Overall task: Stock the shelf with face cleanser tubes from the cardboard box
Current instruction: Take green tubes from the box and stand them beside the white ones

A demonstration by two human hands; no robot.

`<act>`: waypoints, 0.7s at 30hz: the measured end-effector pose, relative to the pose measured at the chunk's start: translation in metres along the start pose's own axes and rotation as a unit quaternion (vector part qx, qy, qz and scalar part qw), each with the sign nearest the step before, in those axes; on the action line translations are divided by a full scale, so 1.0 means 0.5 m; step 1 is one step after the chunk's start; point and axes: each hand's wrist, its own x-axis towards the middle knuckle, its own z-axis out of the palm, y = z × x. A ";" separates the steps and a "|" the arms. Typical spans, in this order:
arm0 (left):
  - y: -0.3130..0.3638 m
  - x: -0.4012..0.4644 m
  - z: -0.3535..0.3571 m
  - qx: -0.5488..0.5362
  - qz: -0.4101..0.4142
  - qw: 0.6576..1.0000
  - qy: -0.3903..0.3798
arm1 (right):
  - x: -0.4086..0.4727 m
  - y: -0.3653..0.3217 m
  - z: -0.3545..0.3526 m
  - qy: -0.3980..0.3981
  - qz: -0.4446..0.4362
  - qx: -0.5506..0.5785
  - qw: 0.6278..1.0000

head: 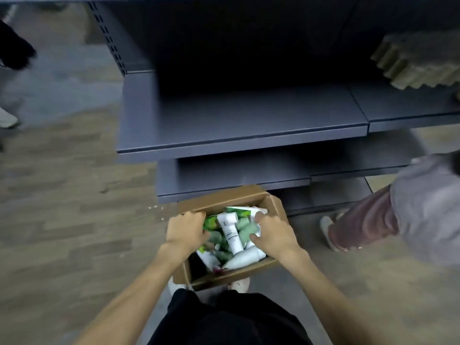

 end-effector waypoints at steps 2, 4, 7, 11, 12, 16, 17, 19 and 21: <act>-0.008 -0.010 0.030 -0.012 -0.018 1.000 -0.023 | 0.018 0.000 0.027 -0.026 -0.017 -0.018 0.999; -0.009 -0.019 0.054 -0.017 -0.026 0.999 -0.037 | 0.040 -0.013 0.049 -0.032 -0.037 -0.040 0.998; 0.001 -0.031 0.076 -0.018 -0.032 0.998 -0.050 | 0.079 -0.041 0.076 -0.018 -0.060 -0.089 0.994; 0.010 -0.046 0.094 -0.028 -0.039 0.997 -0.060 | 0.138 -0.073 0.109 -0.020 -0.091 -0.121 0.988; 0.009 -0.050 0.100 -0.033 -0.040 0.997 -0.060 | 0.154 -0.080 0.118 -0.022 -0.106 -0.129 0.986; 0.004 -0.077 0.124 -0.038 -0.034 0.995 -0.081 | 0.207 -0.108 0.159 -0.018 -0.154 -0.163 0.974; 0.003 -0.086 0.130 -0.037 -0.027 0.995 -0.089 | 0.215 -0.112 0.168 -0.020 -0.157 -0.173 0.972; 0.003 -0.102 0.139 -0.040 -0.016 0.994 -0.102 | 0.225 -0.115 0.184 -0.019 -0.153 -0.192 0.969; 0.002 -0.113 0.143 -0.042 -0.018 0.993 -0.105 | 0.230 -0.119 0.194 -0.008 -0.147 -0.208 0.967</act>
